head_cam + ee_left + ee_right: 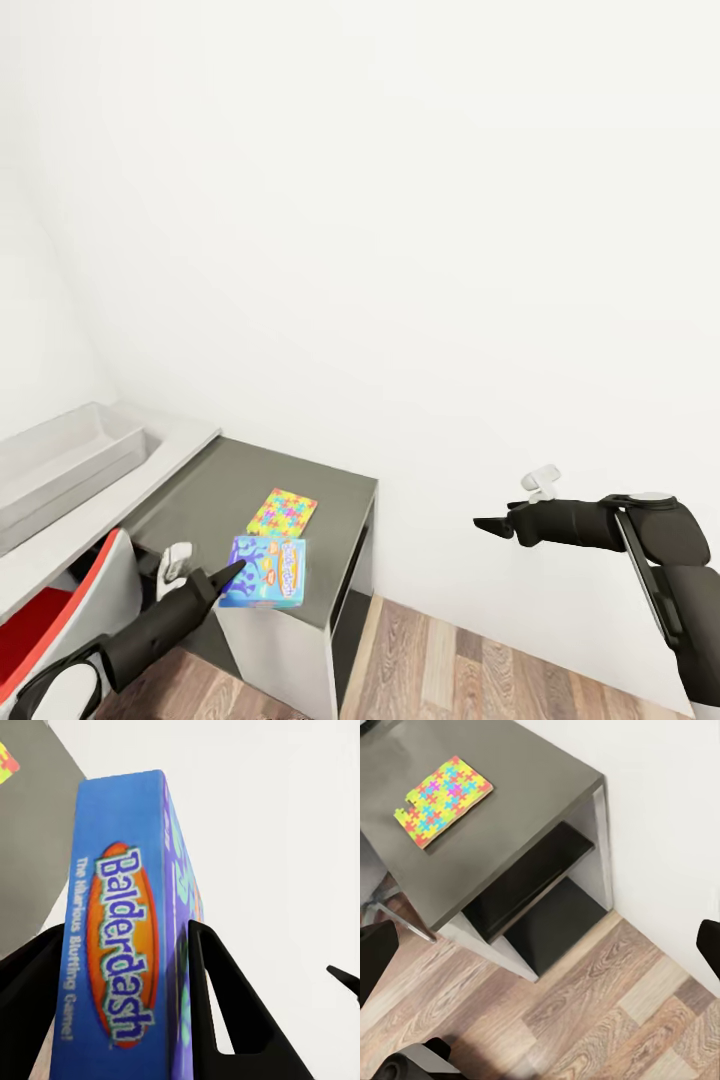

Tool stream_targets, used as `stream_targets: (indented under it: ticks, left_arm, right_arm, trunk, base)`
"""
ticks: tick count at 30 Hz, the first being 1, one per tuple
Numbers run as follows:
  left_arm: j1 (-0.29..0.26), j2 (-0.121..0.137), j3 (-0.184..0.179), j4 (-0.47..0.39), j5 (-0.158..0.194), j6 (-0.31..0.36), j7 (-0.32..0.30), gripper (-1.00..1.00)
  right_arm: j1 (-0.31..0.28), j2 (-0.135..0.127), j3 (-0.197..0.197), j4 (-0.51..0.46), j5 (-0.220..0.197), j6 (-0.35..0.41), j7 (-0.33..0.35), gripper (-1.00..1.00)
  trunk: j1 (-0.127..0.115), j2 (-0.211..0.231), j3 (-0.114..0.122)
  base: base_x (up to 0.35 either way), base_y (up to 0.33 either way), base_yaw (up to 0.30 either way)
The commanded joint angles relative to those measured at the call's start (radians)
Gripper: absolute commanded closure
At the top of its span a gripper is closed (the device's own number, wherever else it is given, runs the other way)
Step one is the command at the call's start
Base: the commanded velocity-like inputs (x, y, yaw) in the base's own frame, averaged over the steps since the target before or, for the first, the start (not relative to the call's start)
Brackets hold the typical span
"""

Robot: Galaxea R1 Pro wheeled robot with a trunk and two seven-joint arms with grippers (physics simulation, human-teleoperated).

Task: Put all the toys in the child's room - the three board games (two on the bed and one on the table), the two jigsaw puzzles on the table, and the tennis ball on the table - inside the toy box on the table in the child's room.

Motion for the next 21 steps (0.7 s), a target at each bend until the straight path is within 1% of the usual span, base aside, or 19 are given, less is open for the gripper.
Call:
stream_targets:
  ticks: [1,3,5,6,7,8,9,10,11,13,15,16,17,19,21]
  left_arm:
    - [-0.001,0.000,0.000,0.000,0.003,0.006,-0.001,1.00]
    - [-0.001,0.000,-0.001,0.000,0.003,0.004,-0.006,1.00]
    - [-0.004,0.001,0.003,-0.007,0.012,0.008,-0.022,1.00]
    - [-0.020,0.004,0.006,-0.012,0.022,0.017,-0.033,1.00]
    - [-0.068,0.003,0.005,-0.011,0.040,0.037,-0.033,1.00]
    - [-0.253,-0.046,-0.065,0.026,0.137,0.121,0.284,1.00]
    - [-0.263,-0.048,-0.070,0.025,0.185,0.132,0.333,1.00]
    - [-0.266,-0.045,-0.072,0.024,0.211,0.137,0.351,1.00]
    - [-0.278,0.005,-0.078,-0.020,0.334,0.148,0.409,1.00]
    - [-0.282,0.016,-0.079,-0.032,0.355,0.147,0.424,1.00]
    - [-0.285,0.028,-0.067,-0.041,0.370,0.147,0.430,1.00]
    - [-0.285,0.031,-0.052,-0.044,0.373,0.147,0.431,1.00]
    - [-0.287,0.034,0.023,-0.055,0.383,0.152,0.434,1.00]
    - [-0.287,0.035,0.041,-0.057,0.384,0.153,0.434,1.00]
    - [-0.288,0.038,0.050,-0.057,0.385,0.153,0.435,1.00]
  right_arm:
    - [-0.001,0.000,-0.001,-0.001,0.010,0.006,0.010,-1.00]
    - [-0.001,0.000,-0.001,-0.001,0.010,0.006,0.010,-1.00]
    - [-0.004,-0.001,-0.001,-0.001,0.010,0.006,0.010,-1.00]
    - [-0.010,-0.001,-0.002,-0.001,0.010,0.006,0.010,-1.00]
    - [-0.025,-0.001,-0.004,-0.001,0.010,0.006,0.010,-1.00]
    - [-0.065,-0.001,-0.008,-0.001,0.009,0.006,0.010,-1.00]
    - [-0.067,-0.001,-0.008,-0.001,0.008,0.006,0.011,-1.00]
    - [-0.068,-0.001,-0.008,0.000,0.008,0.006,0.011,-1.00]
    - [-0.071,0.007,-0.003,0.000,0.008,0.006,0.009,-1.00]
    - [-0.071,0.017,-0.004,0.000,0.011,0.006,0.007,-1.00]
    - [-0.072,0.023,-0.007,0.000,0.012,0.006,0.007,-1.00]
    - [-0.073,0.024,-0.008,0.000,0.012,0.006,0.007,-1.00]
    - [-0.074,0.027,-0.010,0.000,0.010,0.006,0.007,-1.00]
    - [-0.074,0.028,-0.011,0.000,0.010,0.006,0.007,-1.00]
    - [-0.074,0.029,-0.011,0.000,0.009,0.006,0.007,-1.00]
  trunk:
    - [0.001,-0.002,-0.002]
    - [0.001,-0.002,-0.002]
    - [0.001,-0.002,-0.002]
    - [0.001,-0.002,-0.002]
    - [0.001,-0.002,-0.002]
    - [0.001,-0.002,-0.002]
    - [0.001,-0.002,-0.002]
    - [0.001,-0.002,-0.002]
    - [0.001,-0.002,-0.002]
    - [0.001,-0.002,-0.002]
    - [0.001,-0.002,-0.002]
    - [0.001,-0.002,-0.002]
    - [0.001,-0.002,-0.003]
    - [0.001,-0.002,-0.003]
    - [0.001,-0.002,-0.003]
  base:
    - [0.000,0.000,0.296]
    - [0.000,0.000,0.297]
    - [0.000,0.000,0.297]
    - [0.000,0.000,0.297]
    - [0.000,0.000,0.291]
    - [0.000,0.000,0.227]
    - [0.000,0.000,0.239]
    - [0.000,0.000,0.243]
    - [0.000,0.000,0.256]
    - [0.000,0.000,0.258]
    - [0.000,0.000,0.259]
    - [0.000,0.000,0.260]
    - [0.005,0.000,0.260]
    - [0.023,0.000,0.260]
    - [0.016,0.003,0.260]
